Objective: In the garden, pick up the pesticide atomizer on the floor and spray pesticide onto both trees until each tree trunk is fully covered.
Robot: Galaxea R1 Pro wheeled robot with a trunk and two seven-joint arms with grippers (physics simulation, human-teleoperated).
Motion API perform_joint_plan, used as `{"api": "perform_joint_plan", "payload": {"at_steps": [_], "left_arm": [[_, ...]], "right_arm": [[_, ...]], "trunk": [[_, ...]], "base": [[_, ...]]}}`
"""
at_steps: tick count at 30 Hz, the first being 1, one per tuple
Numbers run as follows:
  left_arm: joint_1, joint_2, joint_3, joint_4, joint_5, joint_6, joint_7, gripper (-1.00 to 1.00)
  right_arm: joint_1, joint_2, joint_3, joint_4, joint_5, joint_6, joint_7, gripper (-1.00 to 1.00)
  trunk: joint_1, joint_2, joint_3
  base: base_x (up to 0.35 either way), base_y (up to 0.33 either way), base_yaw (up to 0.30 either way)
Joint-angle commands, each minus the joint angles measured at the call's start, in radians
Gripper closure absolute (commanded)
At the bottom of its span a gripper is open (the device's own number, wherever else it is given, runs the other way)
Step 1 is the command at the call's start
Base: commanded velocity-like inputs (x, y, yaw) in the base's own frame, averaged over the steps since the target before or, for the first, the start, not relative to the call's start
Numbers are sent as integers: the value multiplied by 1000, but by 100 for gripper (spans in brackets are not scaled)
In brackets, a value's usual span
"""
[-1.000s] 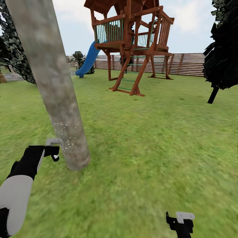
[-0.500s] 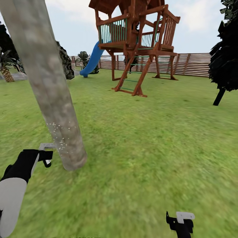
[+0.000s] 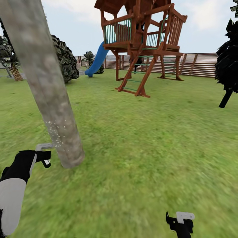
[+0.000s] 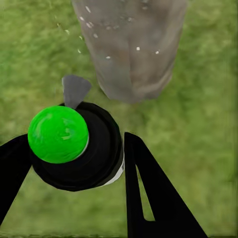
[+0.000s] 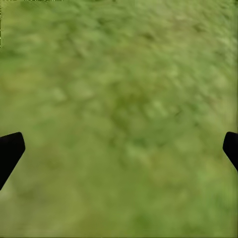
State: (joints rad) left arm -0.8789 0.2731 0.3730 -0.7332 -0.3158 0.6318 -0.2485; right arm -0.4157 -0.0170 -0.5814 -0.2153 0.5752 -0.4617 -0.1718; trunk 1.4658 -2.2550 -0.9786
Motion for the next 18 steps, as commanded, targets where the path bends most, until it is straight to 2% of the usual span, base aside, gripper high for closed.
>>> {"api": "perform_joint_plan", "payload": {"at_steps": [1,4,7,18], "left_arm": [[0,0,-1,0,0,0,3,100],[0,0,0,-1,5,0,40,100],[0,-1,1,-2,7,0,45,100],[-1,-2,3,0,9,0,46,100]], "right_arm": [[0,0,0,0,0,0,0,-100],[0,0,0,1,0,0,0,-100],[0,0,0,1,0,0,0,-100],[0,0,0,1,0,0,0,-100]], "trunk": [[0,0,0],[0,0,0],[0,0,0],[0,0,0]], "base": [[0,-274,260],[0,-274,272],[0,-274,225],[0,-274,11]]}}
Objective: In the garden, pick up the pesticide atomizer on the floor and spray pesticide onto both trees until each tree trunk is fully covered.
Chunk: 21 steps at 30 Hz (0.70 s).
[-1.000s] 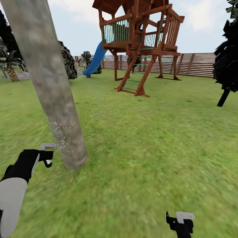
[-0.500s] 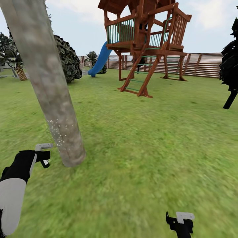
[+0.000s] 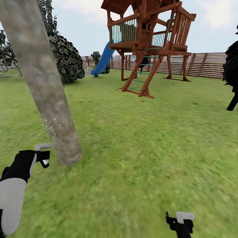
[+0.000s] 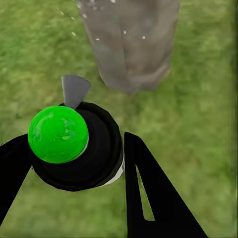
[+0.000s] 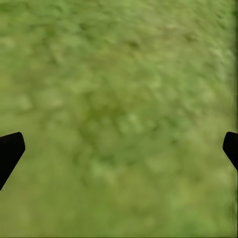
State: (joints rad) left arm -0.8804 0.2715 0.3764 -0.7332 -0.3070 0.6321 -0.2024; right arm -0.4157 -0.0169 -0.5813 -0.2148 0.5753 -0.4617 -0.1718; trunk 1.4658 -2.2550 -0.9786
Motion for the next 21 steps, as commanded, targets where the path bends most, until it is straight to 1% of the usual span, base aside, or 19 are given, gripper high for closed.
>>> {"api": "perform_joint_plan", "payload": {"at_steps": [1,5,10,12,21], "left_arm": [[0,0,1,0,0,0,0,100],[0,0,0,0,0,0,0,100],[0,0,1,0,0,1,0,100],[0,0,0,1,-3,1,1,100],[0,0,-1,3,-9,1,1,100]], "right_arm": [[0,0,0,0,0,0,0,-100],[0,0,0,-1,0,0,0,-100],[0,0,0,-1,0,0,0,-100],[0,0,0,-1,0,0,0,-100],[0,-2,0,-2,0,0,0,-100]], "trunk": [[0,0,0],[0,0,0],[0,0,0],[0,0,0],[0,0,0]], "base": [[0,-274,0],[0,-274,41],[0,-274,256],[73,-266,114],[228,-186,9]]}}
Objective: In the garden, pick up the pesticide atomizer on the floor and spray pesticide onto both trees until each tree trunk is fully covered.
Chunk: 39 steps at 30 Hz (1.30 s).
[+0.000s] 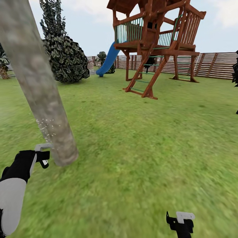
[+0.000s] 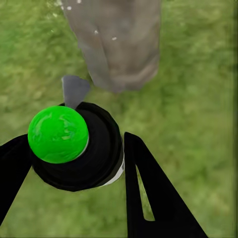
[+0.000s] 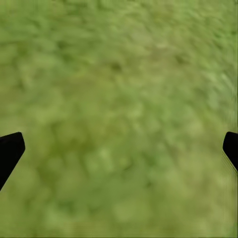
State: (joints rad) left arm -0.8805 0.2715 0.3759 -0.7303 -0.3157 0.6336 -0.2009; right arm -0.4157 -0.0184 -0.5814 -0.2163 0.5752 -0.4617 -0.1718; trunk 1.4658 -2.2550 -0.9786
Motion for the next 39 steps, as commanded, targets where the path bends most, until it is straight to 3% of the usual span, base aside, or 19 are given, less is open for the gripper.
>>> {"api": "perform_joint_plan", "payload": {"at_steps": [1,20,22,24,28,32,39], "left_arm": [[0,0,0,0,0,0,0,100],[1,5,4,2,0,1,3,100],[3,10,6,66,2,-7,105,100],[3,11,6,101,3,-13,126,100],[25,8,6,112,8,-20,133,100],[36,5,6,130,9,-109,136,100],[37,4,8,143,8,-123,136,100]], "right_arm": [[0,0,0,0,0,0,0,-100],[0,1,0,0,0,0,0,-100],[0,1,0,1,0,0,0,-100],[0,1,0,1,0,0,0,-100],[0,2,0,0,0,0,0,-100],[0,1,0,0,-1,0,0,-100],[0,0,0,0,0,0,0,-100]], "trunk": [[0,0,0],[0,0,0],[0,0,0],[0,0,0],[0,0,0],[0,0,0],[0,0,0]], "base": [[246,-173,0],[200,-205,44],[3,-257,277],[1,-109,278],[0,-18,278],[187,-1,149],[309,-59,6]]}}
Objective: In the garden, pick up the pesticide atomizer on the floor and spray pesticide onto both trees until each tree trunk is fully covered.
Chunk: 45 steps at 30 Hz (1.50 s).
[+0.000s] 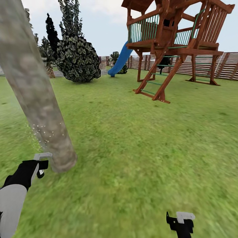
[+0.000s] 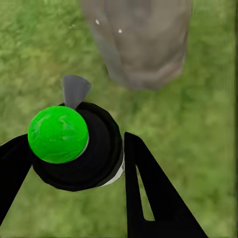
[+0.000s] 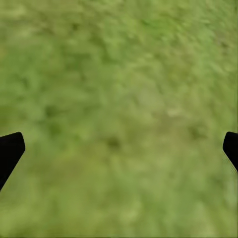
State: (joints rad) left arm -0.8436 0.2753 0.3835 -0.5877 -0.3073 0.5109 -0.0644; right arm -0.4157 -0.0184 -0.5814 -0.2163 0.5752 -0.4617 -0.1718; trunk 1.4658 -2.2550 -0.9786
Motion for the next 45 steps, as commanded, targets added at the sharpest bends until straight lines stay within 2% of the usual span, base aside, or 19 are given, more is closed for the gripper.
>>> {"api": "perform_joint_plan", "payload": {"at_steps": [1,5,7,8,10,12,14,15,23,34,45], "left_arm": [[2,1,1,14,-1,-1,0,100],[23,6,31,65,-4,-40,0,100],[24,-13,34,72,0,-47,4,100],[24,-35,36,74,-2,-49,4,100],[33,-49,37,74,-5,-50,14,100],[47,-41,38,73,-7,-52,21,100],[60,-16,38,73,-7,-52,24,100],[66,-14,37,72,-6,-53,24,100],[74,-38,39,57,0,-57,25,100],[74,-38,37,56,-4,-57,25,100],[74,-42,27,52,-5,-57,35,100]], "right_arm": [[0,0,0,0,0,0,0,-100],[0,1,0,0,-1,0,0,-100],[0,1,0,0,-2,0,0,-100],[0,1,0,0,-2,0,0,-100],[0,2,0,0,-2,0,0,-100],[0,1,0,0,-2,0,0,-100],[0,2,0,0,-2,0,0,-100],[0,2,0,0,-2,0,0,-100],[0,1,0,1,-2,0,0,-100],[0,2,0,1,-2,0,0,-100],[0,2,0,0,-2,0,0,-100]], "trunk": [[0,0,0],[0,0,0],[0,0,0],[0,0,0],[0,0,0],[0,0,0],[0,0,0],[0,0,0],[0,0,0],[0,0,0],[0,0,0]], "base": [[281,-155,0],[245,-144,4],[37,-22,198],[9,-5,259],[3,-2,271],[1,0,276],[0,0,277],[0,0,260],[216,-109,25],[104,-243,20],[119,-273,253]]}}
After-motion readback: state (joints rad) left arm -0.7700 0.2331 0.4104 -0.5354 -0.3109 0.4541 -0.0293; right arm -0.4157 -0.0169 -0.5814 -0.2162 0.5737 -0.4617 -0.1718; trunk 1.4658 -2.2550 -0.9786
